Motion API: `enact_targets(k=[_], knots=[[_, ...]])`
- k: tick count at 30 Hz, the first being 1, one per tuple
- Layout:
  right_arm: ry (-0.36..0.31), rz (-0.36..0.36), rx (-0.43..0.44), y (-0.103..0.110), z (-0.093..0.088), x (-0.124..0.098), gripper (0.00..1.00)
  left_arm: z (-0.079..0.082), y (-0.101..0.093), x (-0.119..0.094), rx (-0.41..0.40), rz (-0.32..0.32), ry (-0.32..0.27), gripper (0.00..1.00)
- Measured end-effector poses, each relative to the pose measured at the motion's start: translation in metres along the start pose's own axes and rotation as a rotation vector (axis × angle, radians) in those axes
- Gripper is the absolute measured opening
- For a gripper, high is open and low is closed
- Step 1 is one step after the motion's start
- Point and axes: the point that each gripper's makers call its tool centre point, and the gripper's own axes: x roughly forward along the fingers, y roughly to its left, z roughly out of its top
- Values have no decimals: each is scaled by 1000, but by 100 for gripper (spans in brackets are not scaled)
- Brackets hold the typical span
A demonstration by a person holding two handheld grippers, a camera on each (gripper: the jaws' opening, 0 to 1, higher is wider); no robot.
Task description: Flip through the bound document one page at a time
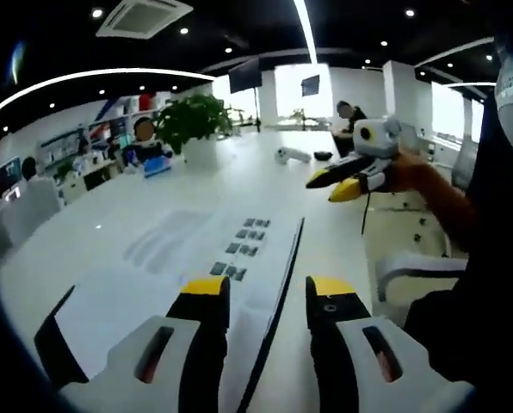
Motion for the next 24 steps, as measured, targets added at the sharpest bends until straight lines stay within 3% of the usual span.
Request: enact_targets(k=[7,14,19,24], knots=[[29,36,-8,12,-5,-2,36,2,-2,9,35,-25,38,37],[44,52,-19,18,-11,-8,36,-7,-11,27,75,-91,135,36],[51,69,-29,23,-15,-11,36,-6,-19,37,37,-123,132,37],[57,58,-40,21,-15,-18,36,-10,-18,47,68,-125,174,36]])
